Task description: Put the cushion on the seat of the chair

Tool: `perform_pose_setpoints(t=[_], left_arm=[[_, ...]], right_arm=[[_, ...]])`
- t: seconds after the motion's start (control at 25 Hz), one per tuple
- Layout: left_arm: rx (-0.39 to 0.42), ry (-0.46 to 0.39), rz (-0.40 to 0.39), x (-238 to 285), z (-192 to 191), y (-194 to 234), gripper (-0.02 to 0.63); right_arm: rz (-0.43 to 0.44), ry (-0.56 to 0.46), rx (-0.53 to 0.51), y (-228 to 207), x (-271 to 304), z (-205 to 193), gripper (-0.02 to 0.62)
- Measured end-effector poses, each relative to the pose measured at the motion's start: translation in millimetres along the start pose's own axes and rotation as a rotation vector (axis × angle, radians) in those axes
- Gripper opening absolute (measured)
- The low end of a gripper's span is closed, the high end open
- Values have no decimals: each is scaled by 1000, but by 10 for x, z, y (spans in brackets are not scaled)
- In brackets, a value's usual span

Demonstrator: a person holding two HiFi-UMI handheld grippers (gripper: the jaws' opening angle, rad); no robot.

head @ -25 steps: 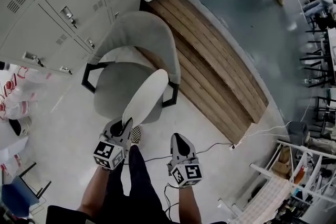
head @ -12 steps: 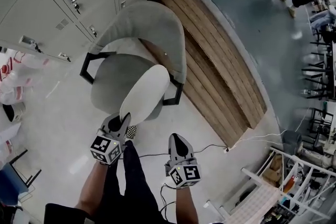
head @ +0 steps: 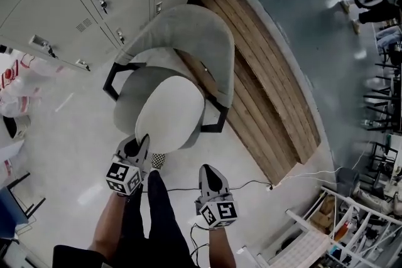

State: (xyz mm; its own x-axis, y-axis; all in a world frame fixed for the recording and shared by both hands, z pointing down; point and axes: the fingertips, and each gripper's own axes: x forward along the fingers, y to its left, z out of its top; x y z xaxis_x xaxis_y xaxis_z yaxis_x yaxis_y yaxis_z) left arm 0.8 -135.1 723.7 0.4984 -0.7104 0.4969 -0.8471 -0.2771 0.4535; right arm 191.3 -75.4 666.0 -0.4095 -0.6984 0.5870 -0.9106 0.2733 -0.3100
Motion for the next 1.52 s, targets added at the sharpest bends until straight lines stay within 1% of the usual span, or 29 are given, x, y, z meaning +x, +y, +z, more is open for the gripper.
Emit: perform_pose_setpoints(t=[0.24, 0.48, 0.84, 1.0, 1.24, 1.52], left_arm=[[26, -2, 55, -18, -107, 289, 41], [9, -6, 114, 46, -219, 606, 41], [6, -10, 135, 174, -375, 985, 41], [6, 2, 151, 223, -490, 1161, 41], [4, 27, 189, 345, -741, 1440, 41], [4, 52, 243, 527, -1026, 1694, 41]], right_arm=[[4, 13, 1, 40, 124, -85, 31], [10, 36, 6, 54, 311, -234, 31], [15, 47, 0, 55, 705, -403, 31], [12, 56, 7, 63, 828, -482, 31], [14, 91, 16, 93, 1001, -700, 31], [-9, 120, 13, -19, 1182, -898, 31]])
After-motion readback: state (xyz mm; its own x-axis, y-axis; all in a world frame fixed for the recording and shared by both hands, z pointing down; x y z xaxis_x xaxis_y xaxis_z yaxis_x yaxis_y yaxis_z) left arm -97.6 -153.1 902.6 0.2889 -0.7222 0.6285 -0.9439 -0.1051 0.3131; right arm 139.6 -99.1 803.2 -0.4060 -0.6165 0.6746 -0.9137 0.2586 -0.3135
